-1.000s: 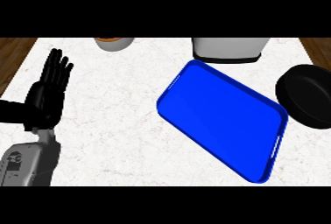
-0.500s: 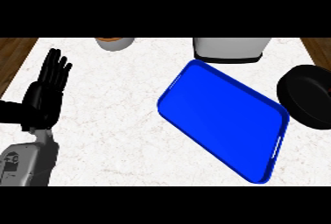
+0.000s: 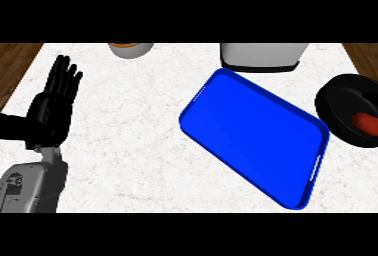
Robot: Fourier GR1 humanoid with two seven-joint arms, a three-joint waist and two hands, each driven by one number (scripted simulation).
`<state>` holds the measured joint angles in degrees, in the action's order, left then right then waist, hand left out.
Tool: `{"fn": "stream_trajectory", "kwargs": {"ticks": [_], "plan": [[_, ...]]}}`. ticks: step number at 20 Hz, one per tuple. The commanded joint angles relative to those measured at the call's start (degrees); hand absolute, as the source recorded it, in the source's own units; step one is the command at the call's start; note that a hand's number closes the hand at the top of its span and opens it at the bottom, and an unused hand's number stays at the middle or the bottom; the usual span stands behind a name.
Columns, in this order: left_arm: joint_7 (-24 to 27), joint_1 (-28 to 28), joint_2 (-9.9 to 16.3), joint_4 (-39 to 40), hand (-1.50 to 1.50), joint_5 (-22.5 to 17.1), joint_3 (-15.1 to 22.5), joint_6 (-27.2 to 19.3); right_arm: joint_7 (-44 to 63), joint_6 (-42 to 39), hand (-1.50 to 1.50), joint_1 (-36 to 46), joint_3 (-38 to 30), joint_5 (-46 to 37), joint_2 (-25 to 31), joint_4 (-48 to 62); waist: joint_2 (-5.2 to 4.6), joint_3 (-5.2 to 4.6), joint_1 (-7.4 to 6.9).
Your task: Pick the bell pepper from the tray and place it in the pot
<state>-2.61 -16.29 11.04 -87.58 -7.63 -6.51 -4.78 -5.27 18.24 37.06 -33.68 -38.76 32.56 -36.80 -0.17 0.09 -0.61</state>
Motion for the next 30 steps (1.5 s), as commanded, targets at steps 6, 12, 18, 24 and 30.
{"fn": "stream_trajectory", "kwargs": {"ticks": [6,12,18,24,30], "plan": [[-1.8,1.0,0.9,-1.4,0.00,-0.4,-0.4,1.0,-4.7,1.6,-1.50,-1.4,-10.7,14.2,-0.3,-1.8,0.19,-0.02,0.58],[2.7,0.5,-0.6,1.6,0.00,1.2,-0.4,0.0,-8.6,-2.5,-1.50,-6.3,-14.2,22.2,1.8,-7.4,0.20,-0.08,0.89],[-1.0,-0.5,-1.2,-0.3,0.00,1.4,0.3,-1.0,-14.5,-8.3,-1.50,-12.5,-19.7,30.4,6.6,-5.3,0.15,-0.05,0.72],[-0.8,4.0,-1.9,-3.9,0.00,1.8,1.1,-0.8,-19.4,-13.8,-1.50,-21.6,-24.0,35.9,9.9,-3.6,0.21,-0.02,0.77],[-1.7,-0.8,-0.5,-1.5,0.00,1.3,-0.8,-0.6,-21.9,-17.4,-1.50,-24.1,-24.6,39.1,16.4,3.6,0.15,-0.04,0.73]]}}
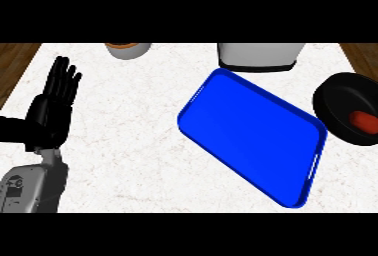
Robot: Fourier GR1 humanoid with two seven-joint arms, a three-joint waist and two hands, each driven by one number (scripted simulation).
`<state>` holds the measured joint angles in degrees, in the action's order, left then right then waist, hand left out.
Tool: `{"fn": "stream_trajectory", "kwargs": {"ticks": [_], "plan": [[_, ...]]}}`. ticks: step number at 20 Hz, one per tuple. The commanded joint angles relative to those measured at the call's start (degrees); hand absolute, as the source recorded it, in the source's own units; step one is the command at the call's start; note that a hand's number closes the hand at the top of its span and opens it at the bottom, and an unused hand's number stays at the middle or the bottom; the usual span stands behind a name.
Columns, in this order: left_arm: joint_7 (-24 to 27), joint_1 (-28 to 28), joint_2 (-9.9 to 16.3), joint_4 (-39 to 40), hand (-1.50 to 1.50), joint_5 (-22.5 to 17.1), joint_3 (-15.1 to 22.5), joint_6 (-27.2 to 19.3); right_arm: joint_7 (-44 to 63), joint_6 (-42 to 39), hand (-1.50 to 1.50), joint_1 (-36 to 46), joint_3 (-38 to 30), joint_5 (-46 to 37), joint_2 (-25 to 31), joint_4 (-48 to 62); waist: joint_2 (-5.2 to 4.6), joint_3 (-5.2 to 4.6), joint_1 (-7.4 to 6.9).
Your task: Pick the bell pepper from the tray and place it in the pot
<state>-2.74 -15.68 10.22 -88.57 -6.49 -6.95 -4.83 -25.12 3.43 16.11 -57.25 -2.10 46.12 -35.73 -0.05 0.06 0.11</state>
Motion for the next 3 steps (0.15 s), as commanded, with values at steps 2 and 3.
{"fn": "stream_trajectory", "kwargs": {"ticks": [2,3], "plan": [[-2.5,3.0,0.3,-5.5,0.00,-0.1,0.3,0.2,-3.2,-1.5,-1.50,-4.5,-0.2,3.8,-0.7,-0.3,0.15,-0.05,-0.09],[-1.8,1.0,-0.4,-3.0,0.00,0.4,0.2,-0.8,-7.6,-2.6,-1.50,-3.2,-1.5,3.6,4.5,8.9,-0.04,0.04,-0.32]]}}
